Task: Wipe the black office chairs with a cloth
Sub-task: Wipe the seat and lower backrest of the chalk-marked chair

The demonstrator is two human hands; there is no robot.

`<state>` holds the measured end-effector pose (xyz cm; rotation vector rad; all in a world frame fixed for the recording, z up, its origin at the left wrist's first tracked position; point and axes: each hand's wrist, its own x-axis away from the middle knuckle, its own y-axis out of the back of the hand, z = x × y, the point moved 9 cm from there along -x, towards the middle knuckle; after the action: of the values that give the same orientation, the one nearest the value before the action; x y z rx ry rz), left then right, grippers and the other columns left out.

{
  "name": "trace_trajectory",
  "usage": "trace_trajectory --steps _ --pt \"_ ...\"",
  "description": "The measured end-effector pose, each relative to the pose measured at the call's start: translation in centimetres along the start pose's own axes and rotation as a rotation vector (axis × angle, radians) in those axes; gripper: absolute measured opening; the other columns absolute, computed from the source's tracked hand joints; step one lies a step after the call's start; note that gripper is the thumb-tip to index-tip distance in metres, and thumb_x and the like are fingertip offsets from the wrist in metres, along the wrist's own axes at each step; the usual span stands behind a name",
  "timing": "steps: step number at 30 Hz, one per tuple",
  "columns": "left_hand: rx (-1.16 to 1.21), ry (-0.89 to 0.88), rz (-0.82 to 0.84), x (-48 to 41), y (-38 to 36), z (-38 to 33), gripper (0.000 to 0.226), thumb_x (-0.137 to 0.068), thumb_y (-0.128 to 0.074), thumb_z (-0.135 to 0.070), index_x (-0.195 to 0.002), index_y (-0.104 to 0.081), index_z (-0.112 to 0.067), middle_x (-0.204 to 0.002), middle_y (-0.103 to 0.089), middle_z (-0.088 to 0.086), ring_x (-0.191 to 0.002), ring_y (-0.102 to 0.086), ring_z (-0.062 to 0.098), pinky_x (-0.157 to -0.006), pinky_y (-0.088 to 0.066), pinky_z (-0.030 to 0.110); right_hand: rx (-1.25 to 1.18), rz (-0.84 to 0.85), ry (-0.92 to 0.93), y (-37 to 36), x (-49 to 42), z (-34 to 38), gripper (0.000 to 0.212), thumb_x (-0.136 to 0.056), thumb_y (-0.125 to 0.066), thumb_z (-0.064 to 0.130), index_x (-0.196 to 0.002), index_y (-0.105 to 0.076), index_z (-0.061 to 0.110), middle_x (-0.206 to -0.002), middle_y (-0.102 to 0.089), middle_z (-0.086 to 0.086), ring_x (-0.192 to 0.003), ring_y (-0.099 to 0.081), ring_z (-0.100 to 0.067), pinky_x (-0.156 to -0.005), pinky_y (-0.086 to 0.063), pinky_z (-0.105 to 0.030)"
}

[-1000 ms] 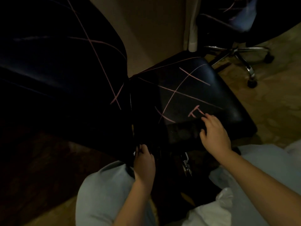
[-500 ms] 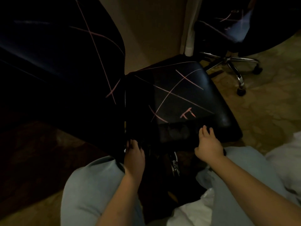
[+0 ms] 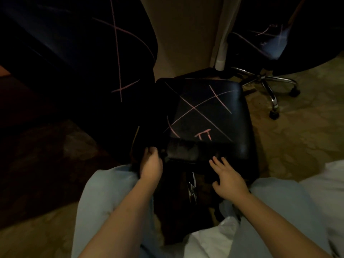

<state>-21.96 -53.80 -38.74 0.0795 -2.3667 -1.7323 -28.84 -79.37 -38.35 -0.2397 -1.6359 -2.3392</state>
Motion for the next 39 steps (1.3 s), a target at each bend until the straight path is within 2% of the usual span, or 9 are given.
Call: trace_trajectory --steps 3,7,14,18,21,28,31,35,39 --pt "0.116 -0.191 0.009 2.3 -1.0 -5.8 0.043 -0.088 -0.051 -0.005 -0.131 -0.044 0.001 -0.137 -0.046 0.022 -0.125 -0.046 0.034 -0.102 -0.037 0.036 -0.061 -0.045 0.012 0.2 0.1 0.5 0.070 -0.092 -0.053 0.022 -0.153 -0.019 0.028 -0.160 -0.010 0.014 -0.148 0.001 -0.009 -0.112 -0.023 -0.020" --pt "0.121 -0.382 0.051 5.0 -2.8 -12.6 0.056 -0.091 -0.048 -0.004 -0.144 -0.032 0.000 -0.153 -0.030 0.016 -0.144 -0.023 0.027 -0.119 -0.015 0.036 -0.168 -0.086 -0.021 0.1 0.2 0.3 0.060 -0.094 -0.054 0.020 -0.149 -0.032 0.029 -0.158 -0.017 0.017 -0.147 -0.002 -0.006 -0.113 -0.020 -0.021" --pt "0.112 -0.485 0.090 4.9 -3.9 -12.7 0.061 -0.093 -0.050 -0.014 -0.149 -0.027 -0.007 -0.156 -0.029 0.010 -0.146 -0.018 0.018 -0.118 -0.011 0.026 -0.274 -0.144 0.003 0.4 -0.1 -1.1 0.046 -0.093 -0.054 0.007 -0.135 -0.054 0.026 -0.151 -0.034 0.016 -0.143 -0.016 0.000 -0.111 -0.020 -0.018" --pt "0.107 -0.371 0.022 3.2 -2.0 -8.2 0.062 -0.093 -0.052 -0.021 -0.150 -0.027 -0.014 -0.156 -0.027 0.007 -0.144 -0.024 0.019 -0.117 -0.016 0.028 -0.325 -0.212 0.005 0.9 -0.5 -1.4 0.040 -0.092 -0.055 0.004 -0.125 -0.063 0.024 -0.144 -0.046 0.012 -0.135 -0.024 0.003 -0.109 -0.022 -0.017" --pt "0.094 -0.190 -0.004 1.2 -0.5 -2.8 0.054 -0.094 -0.052 -0.024 -0.144 -0.034 -0.016 -0.148 -0.040 0.008 -0.132 -0.041 0.026 -0.106 -0.036 0.033 -0.341 -0.232 -0.015 0.9 -0.6 -1.5 0.036 -0.092 -0.055 0.005 -0.122 -0.064 0.023 -0.142 -0.049 0.011 -0.139 -0.030 -0.004 -0.111 -0.026 -0.021" --pt "0.128 0.023 -0.054 -0.6 0.5 -0.8 0.043 -0.094 -0.050 -0.022 -0.134 -0.045 -0.008 -0.140 -0.046 0.014 -0.129 -0.044 0.028 -0.105 -0.037 0.035 -0.345 -0.242 -0.029 1.0 -0.7 -1.7 0.033 -0.092 -0.057 0.007 -0.118 -0.067 0.024 -0.141 -0.051 0.011 -0.139 -0.033 -0.006 -0.111 -0.027 -0.023" --pt "0.192 -0.080 -0.054 0.2 -0.2 -5.3 0.036 -0.086 -0.054 -0.014 -0.121 -0.051 -0.009 -0.128 -0.053 0.011 -0.114 -0.053 0.030 -0.095 -0.044 0.038 -0.342 -0.220 0.003 0.7 -0.5 -1.8 0.034 -0.092 -0.056 0.006 -0.118 -0.066 0.024 -0.143 -0.048 0.012 -0.140 -0.028 -0.003 -0.111 -0.024 -0.020" --pt "0.168 -0.303 0.009 3.0 -1.9 -12.6 0.055 -0.090 -0.053 -0.014 -0.142 -0.038 -0.003 -0.146 -0.041 0.014 -0.137 -0.036 0.026 -0.116 -0.027 0.037 -0.308 -0.185 0.060 0.3 -0.3 -1.8 0.034 -0.091 -0.057 0.004 -0.118 -0.067 0.022 -0.146 -0.044 0.011 -0.135 -0.019 0.005 -0.112 -0.018 -0.016" --pt "0.126 -0.446 0.079 4.7 -3.8 -15.3 0.058 -0.094 -0.050 -0.018 -0.147 -0.030 -0.005 -0.154 -0.032 0.011 -0.145 -0.022 0.020 -0.119 -0.014 0.034 -0.292 -0.186 0.071 0.2 -0.4 -2.1 0.031 -0.091 -0.058 0.003 -0.116 -0.068 0.018 -0.145 -0.045 0.009 -0.135 -0.020 0.004 -0.111 -0.017 -0.016"
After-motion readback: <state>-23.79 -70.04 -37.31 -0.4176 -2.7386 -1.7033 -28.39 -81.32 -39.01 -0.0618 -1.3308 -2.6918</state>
